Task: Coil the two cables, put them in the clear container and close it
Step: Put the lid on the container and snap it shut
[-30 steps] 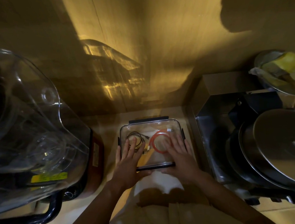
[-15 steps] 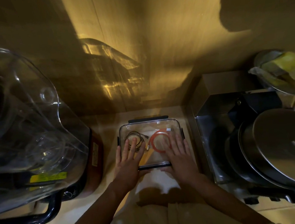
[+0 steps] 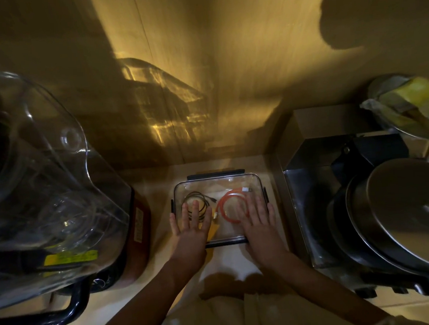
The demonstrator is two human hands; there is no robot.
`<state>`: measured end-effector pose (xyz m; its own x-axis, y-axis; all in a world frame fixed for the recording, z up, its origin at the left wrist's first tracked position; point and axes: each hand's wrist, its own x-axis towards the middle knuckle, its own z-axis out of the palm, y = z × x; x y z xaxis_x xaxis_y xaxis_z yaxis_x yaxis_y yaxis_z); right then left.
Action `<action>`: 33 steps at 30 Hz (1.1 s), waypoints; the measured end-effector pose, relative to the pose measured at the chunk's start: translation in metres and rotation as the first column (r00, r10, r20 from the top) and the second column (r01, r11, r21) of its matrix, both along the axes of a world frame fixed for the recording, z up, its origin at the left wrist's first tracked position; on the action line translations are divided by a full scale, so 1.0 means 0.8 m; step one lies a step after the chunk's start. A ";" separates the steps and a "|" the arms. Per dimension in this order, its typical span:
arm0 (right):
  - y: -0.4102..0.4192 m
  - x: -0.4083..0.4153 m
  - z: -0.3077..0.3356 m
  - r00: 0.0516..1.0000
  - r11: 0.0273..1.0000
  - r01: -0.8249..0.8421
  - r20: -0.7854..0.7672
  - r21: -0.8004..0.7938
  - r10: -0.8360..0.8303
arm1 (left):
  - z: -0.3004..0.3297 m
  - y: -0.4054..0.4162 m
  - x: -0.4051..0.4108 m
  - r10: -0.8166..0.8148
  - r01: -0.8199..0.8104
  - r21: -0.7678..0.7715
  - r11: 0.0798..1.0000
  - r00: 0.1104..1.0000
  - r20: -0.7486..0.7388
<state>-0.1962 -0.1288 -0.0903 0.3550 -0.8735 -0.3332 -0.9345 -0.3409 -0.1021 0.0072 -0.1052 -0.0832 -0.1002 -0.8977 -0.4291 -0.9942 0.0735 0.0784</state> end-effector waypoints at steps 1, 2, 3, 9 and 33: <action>0.000 0.001 0.000 1.000 1.000 0.000 -0.001 0.001 0.000 | -0.001 0.000 0.000 0.001 -0.001 -0.001 1.000 1.000 -0.003; 0.000 0.001 0.000 1.000 1.000 0.002 -0.001 0.001 -0.002 | -0.002 0.000 -0.001 0.002 -0.002 -0.001 1.000 1.000 -0.007; 0.000 0.002 0.000 1.000 1.000 0.005 -0.002 -0.001 -0.005 | -0.002 0.000 -0.001 0.001 -0.001 0.000 1.000 1.000 -0.010; 0.001 0.003 -0.005 1.000 1.000 0.008 -0.003 -0.029 -0.008 | -0.004 0.003 -0.002 0.002 -0.003 -0.017 1.000 1.000 -0.020; -0.007 -0.005 0.000 0.979 0.998 0.032 0.199 0.055 -0.042 | 0.004 -0.001 0.006 0.041 -0.055 -0.085 0.995 0.987 -0.157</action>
<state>-0.1998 -0.1344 -0.0901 0.3865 -0.8710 -0.3032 -0.9054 -0.2957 -0.3047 0.0118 -0.1063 -0.0797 -0.1146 -0.9368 -0.3305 -0.9732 0.0391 0.2265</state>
